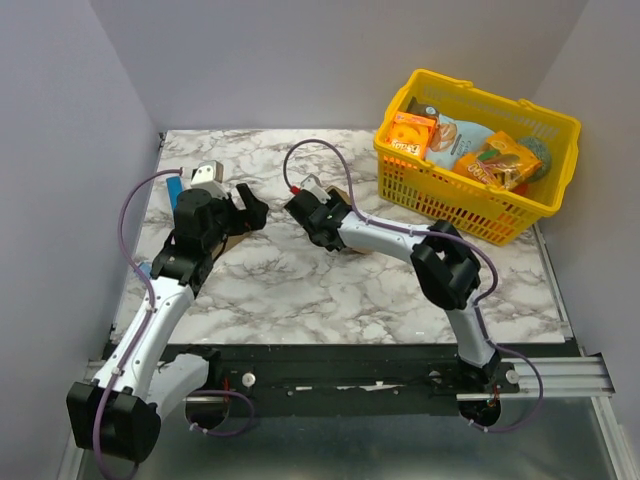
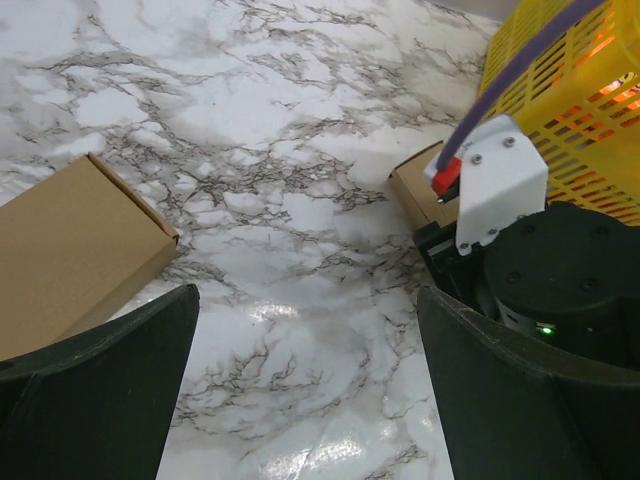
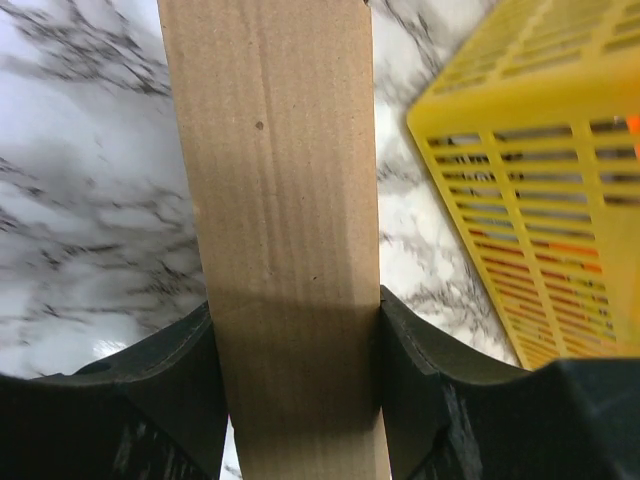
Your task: Fold the paper box
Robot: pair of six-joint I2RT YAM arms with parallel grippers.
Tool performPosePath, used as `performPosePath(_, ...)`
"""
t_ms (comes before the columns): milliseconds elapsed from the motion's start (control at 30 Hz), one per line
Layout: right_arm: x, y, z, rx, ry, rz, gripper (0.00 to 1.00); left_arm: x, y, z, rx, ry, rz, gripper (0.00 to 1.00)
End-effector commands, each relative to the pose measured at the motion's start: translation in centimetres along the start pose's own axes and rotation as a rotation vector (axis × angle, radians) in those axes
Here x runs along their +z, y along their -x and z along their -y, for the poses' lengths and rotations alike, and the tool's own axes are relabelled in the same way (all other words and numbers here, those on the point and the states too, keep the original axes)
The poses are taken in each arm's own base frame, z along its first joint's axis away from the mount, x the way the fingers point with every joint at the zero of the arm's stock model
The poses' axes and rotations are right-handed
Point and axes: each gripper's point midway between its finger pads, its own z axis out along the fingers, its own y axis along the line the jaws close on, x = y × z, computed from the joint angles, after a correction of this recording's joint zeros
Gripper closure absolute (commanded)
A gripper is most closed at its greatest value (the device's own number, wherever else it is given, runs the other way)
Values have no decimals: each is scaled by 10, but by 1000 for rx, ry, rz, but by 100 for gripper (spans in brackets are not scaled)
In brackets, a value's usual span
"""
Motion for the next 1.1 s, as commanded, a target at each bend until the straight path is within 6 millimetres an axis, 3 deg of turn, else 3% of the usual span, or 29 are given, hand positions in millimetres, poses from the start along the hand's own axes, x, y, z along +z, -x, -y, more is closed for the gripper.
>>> performPosePath(0, 0, 18, -22, -49, 25, 5, 51, -19, 16, -7, 50, 57, 18, 1)
performPosePath(300, -20, 48, -77, -40, 217, 69, 44, -35, 28, -14, 90, 94, 34, 1)
performPosePath(533, -23, 65, -118, -127, 205, 92, 44, -42, 33, -21, 107, 135, 47, 1)
performPosePath(633, -29, 69, -129, -136, 226, 105, 38, -46, 36, -23, 117, 147, 57, 1)
performPosePath(667, -32, 71, -130, -131, 237, 112, 32, -47, 37, -23, 122, 150, 59, 1)
performPosePath(867, -69, 86, -145, -92, 374, 168, 10, -53, 44, -22, 123, 150, 79, 1)
performPosePath(1067, -121, 112, -134, 19, 538, 259, 5, -57, 49, -22, 124, 155, 89, 1)
